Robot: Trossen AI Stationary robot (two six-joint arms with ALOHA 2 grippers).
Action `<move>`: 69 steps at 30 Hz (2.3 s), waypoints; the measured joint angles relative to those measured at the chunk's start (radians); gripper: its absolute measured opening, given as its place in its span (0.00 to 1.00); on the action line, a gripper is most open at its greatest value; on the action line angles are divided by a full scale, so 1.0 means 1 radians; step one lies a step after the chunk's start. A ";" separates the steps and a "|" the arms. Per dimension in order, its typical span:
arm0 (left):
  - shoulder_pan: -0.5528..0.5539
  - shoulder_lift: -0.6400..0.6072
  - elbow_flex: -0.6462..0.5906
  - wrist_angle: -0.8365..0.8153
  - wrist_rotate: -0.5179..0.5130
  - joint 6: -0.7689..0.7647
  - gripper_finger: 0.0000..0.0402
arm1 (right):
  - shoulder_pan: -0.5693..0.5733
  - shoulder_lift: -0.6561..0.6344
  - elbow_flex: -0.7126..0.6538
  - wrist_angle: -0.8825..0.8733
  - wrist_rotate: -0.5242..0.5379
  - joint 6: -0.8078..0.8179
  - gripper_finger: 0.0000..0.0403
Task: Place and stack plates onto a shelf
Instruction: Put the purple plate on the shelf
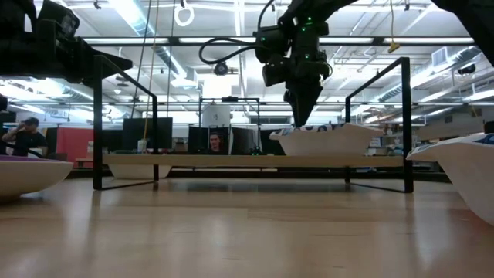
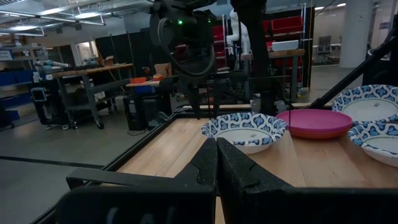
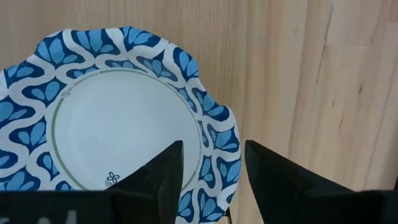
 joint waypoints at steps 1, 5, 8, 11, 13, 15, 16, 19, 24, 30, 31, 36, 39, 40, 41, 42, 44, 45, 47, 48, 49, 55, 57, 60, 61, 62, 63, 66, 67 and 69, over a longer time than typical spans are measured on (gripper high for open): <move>0.000 0.000 0.000 0.002 0.000 0.000 0.01 | 0.001 0.000 0.000 0.001 0.000 0.000 0.44; 0.000 0.000 0.000 0.047 0.000 -0.001 0.01 | 0.006 0.000 0.000 0.000 0.000 0.000 0.44; 0.000 0.001 0.023 0.046 0.000 -0.001 0.01 | 0.011 0.000 0.000 -0.002 0.000 0.000 0.44; 0.000 -0.001 0.079 0.058 0.000 0.000 0.01 | 0.021 -0.002 0.000 -0.018 -0.001 0.002 0.44; 0.000 0.000 0.119 0.021 0.000 0.000 0.02 | 0.033 -0.011 0.000 -0.025 0.000 0.003 0.44; 0.000 0.000 0.169 -0.044 0.000 -0.001 0.03 | 0.044 -0.027 0.000 -0.025 0.000 0.003 0.44; 0.000 0.000 0.194 -0.076 -0.001 -0.001 0.04 | 0.052 -0.039 0.000 -0.023 -0.001 0.003 0.44; 0.000 0.000 0.260 -0.175 -0.001 -0.032 0.08 | 0.074 -0.082 0.000 -0.019 -0.001 0.009 0.44; 0.000 0.000 0.367 -0.323 0.000 -0.111 0.14 | 0.118 -0.170 0.000 0.008 -0.001 0.075 0.44; 0.000 0.002 0.503 -0.595 0.009 -0.289 0.21 | 0.193 -0.277 0.000 0.048 0.001 0.101 0.44; 0.000 0.006 0.524 -0.649 0.016 -0.325 0.22 | 0.207 -0.292 0.000 0.061 0.008 0.114 0.44; 0.000 0.052 0.596 -0.845 0.098 -0.495 0.24 | 0.287 -0.348 0.000 0.126 0.082 0.131 0.44; 0.000 0.102 0.600 -0.886 0.187 -0.561 0.24 | 0.336 -0.362 0.000 0.170 0.106 0.131 0.44; 0.000 0.124 0.601 -0.899 0.217 -0.581 0.24 | 0.351 -0.364 0.000 0.183 0.107 0.131 0.44; -0.001 0.148 0.600 -0.915 0.247 -0.593 0.24 | 0.367 -0.363 0.000 0.195 0.107 0.131 0.44; -0.001 0.172 0.600 -0.930 0.277 -0.609 0.24 | 0.381 -0.363 0.000 0.203 0.107 0.131 0.44; -0.001 0.225 0.601 -0.964 0.330 -0.639 0.24 | 0.407 -0.361 0.000 0.205 0.107 0.131 0.44; -0.001 0.250 0.601 -0.984 0.355 -0.657 0.24 | 0.419 -0.360 0.000 0.207 0.107 0.132 0.44; -0.001 0.306 0.601 -1.032 0.407 -0.683 0.24 | 0.442 -0.357 0.000 0.207 0.107 0.140 0.44; -0.001 0.332 0.601 -1.055 0.432 -0.693 0.24 | 0.452 -0.357 0.000 0.208 0.107 0.147 0.44; -0.001 0.358 0.601 -1.079 0.454 -0.709 0.24 | 0.462 -0.358 0.000 0.209 0.107 0.154 0.44; -0.002 0.511 0.600 -1.168 0.522 -0.742 0.24 | 0.498 -0.357 0.000 0.211 0.107 0.176 0.44; -0.003 0.558 0.600 -1.176 0.524 -0.742 0.24 | 0.504 -0.357 0.000 0.210 0.108 0.176 0.44; -0.003 0.627 0.600 -1.177 0.525 -0.742 0.24 | 0.507 -0.357 0.000 0.210 0.108 0.176 0.44; -0.003 0.648 0.600 -1.178 0.525 -0.742 0.24 | 0.507 -0.357 0.000 0.210 0.108 0.176 0.44; -0.003 0.669 0.600 -1.177 0.525 -0.742 0.24 | 0.507 -0.357 0.000 0.210 0.108 0.176 0.44; -0.003 0.690 0.600 -1.177 0.525 -0.742 0.24 | 0.507 -0.357 0.000 0.210 0.108 0.176 0.44; -0.003 0.743 0.600 -1.177 0.538 -0.742 0.24 | 0.507 -0.357 0.000 0.210 0.108 0.176 0.44; -0.003 0.759 0.600 -1.177 0.549 -0.742 0.24 | 0.507 -0.357 0.000 0.210 0.108 0.176 0.44; -0.006 0.786 0.600 -1.177 0.572 -0.743 0.24 | 0.507 -0.357 0.000 0.210 0.108 0.176 0.44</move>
